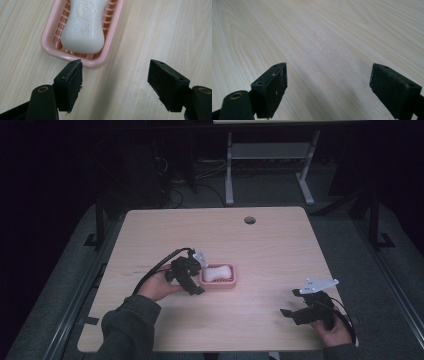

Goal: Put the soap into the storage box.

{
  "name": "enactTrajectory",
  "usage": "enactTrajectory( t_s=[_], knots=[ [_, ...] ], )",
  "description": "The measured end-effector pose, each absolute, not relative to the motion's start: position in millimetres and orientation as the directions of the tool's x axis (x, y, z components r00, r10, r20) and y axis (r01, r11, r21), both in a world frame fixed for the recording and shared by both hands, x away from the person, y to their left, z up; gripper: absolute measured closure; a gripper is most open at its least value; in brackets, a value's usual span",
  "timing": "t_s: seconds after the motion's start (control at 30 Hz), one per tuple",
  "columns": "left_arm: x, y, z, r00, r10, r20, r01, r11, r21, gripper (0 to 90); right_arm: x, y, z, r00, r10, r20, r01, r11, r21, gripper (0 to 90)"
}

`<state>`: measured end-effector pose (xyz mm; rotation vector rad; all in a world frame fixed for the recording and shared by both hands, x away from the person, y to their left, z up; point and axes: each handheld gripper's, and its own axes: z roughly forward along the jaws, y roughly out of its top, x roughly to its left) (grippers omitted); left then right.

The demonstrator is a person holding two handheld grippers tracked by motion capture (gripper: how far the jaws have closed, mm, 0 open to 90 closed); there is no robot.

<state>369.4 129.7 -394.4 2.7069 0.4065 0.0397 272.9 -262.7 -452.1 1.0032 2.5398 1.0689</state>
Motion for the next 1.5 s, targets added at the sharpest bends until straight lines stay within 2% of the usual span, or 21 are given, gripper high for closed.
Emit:
enactTrajectory(
  t_s=[1.5],
  knots=[
    [316,192,-419,0.934,0.352,-0.057,0.34,-0.831,0.441,25.0,275,-258,-450,-0.74,0.669,0.069,0.527,0.513,0.677,14.3]
  ],
)
